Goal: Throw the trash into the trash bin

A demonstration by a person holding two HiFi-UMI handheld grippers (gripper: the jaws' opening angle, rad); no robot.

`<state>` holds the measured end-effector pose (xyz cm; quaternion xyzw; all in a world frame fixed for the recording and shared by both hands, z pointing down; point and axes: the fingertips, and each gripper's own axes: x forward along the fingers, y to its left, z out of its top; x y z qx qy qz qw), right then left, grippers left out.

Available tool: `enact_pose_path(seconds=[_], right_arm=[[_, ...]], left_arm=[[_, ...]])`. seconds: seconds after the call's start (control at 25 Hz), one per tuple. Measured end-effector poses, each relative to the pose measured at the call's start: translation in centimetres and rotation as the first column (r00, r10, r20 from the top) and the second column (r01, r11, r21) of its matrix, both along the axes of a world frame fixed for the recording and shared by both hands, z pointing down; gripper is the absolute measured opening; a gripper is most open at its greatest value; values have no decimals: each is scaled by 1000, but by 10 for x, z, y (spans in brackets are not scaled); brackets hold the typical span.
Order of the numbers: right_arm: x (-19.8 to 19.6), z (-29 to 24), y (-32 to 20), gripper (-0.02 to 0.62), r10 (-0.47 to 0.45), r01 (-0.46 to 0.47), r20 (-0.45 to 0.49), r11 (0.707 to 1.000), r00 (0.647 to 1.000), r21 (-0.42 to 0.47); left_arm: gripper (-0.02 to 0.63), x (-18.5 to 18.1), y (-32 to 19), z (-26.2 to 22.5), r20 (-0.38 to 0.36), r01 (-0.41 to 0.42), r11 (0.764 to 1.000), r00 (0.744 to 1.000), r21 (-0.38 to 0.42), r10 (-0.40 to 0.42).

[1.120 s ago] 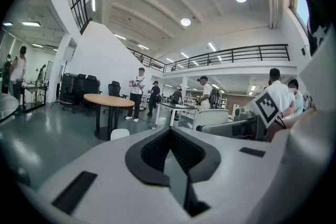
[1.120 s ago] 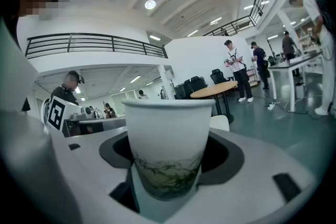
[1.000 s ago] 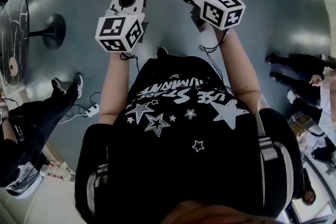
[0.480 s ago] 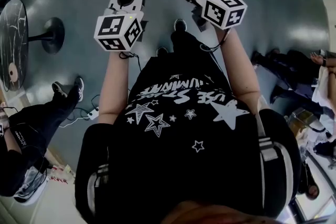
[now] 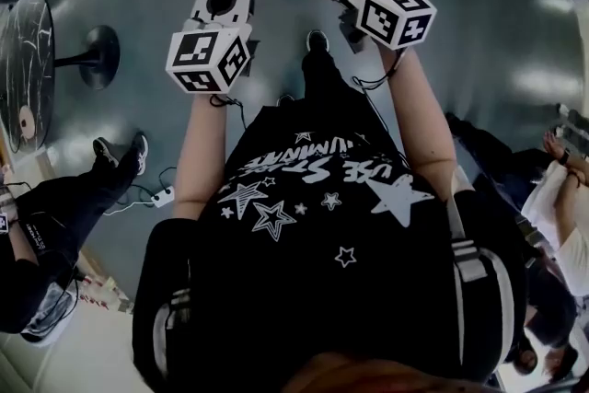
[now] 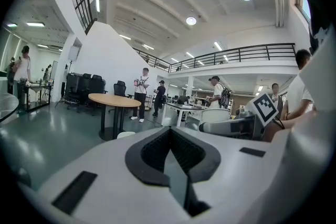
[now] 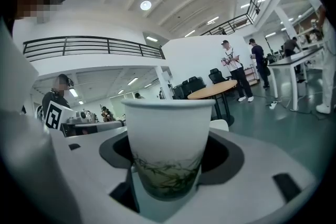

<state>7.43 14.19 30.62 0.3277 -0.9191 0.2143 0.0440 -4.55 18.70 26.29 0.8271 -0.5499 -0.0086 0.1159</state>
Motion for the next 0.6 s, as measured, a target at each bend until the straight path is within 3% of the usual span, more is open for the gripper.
enact_pose_path(seconds=[0.6], right_arm=[[10, 14, -140, 324, -54, 54, 6, 997, 999, -55]], left_arm=[[11, 12, -136, 9, 23, 49, 998, 999, -47, -48]])
